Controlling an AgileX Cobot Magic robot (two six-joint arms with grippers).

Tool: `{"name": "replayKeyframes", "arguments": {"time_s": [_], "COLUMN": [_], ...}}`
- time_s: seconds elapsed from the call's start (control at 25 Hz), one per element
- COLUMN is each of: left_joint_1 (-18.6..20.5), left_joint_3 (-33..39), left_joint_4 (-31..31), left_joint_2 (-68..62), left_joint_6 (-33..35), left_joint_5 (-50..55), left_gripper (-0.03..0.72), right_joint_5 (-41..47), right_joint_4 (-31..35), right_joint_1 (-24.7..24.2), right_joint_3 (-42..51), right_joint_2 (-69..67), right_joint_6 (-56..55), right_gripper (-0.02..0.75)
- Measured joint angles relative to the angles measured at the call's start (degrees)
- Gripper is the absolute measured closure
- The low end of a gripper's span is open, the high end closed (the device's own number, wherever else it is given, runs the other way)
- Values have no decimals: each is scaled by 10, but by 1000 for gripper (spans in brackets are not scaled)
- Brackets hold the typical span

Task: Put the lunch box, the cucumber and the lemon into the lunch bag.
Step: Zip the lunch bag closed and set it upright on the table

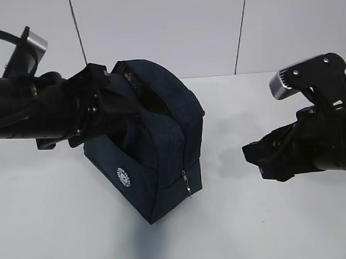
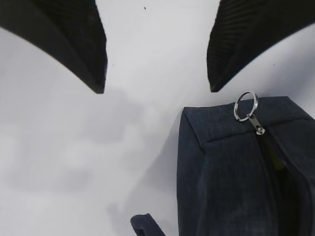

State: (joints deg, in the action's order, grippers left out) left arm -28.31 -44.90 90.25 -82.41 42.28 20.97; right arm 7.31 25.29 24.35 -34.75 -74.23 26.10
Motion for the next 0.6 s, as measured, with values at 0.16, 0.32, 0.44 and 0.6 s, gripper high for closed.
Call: {"name": "replayKeyframes", "arguments": {"time_s": [0.16, 0.32, 0.44, 0.6], "left_joint_1": [0, -26, -68, -130], "left_joint_3": [0, 0, 0, 0], "left_joint_4": [64, 61, 25, 17], "left_joint_2": [-2, -2, -2, -2], "left_joint_6": [122, 234, 254, 259], "left_joint_5": [38, 27, -35, -134], "left_gripper": [377, 377, 377, 377], "right_joint_5": [-1, 5, 14, 24], "right_joint_4": [1, 1, 1, 1], "right_joint_1": [0, 0, 0, 0], "right_joint_3": [0, 0, 0, 0], "right_joint_2": [1, 1, 1, 1], "right_joint_6": [0, 1, 1, 3], "right_gripper": [253, 253, 253, 253]}}
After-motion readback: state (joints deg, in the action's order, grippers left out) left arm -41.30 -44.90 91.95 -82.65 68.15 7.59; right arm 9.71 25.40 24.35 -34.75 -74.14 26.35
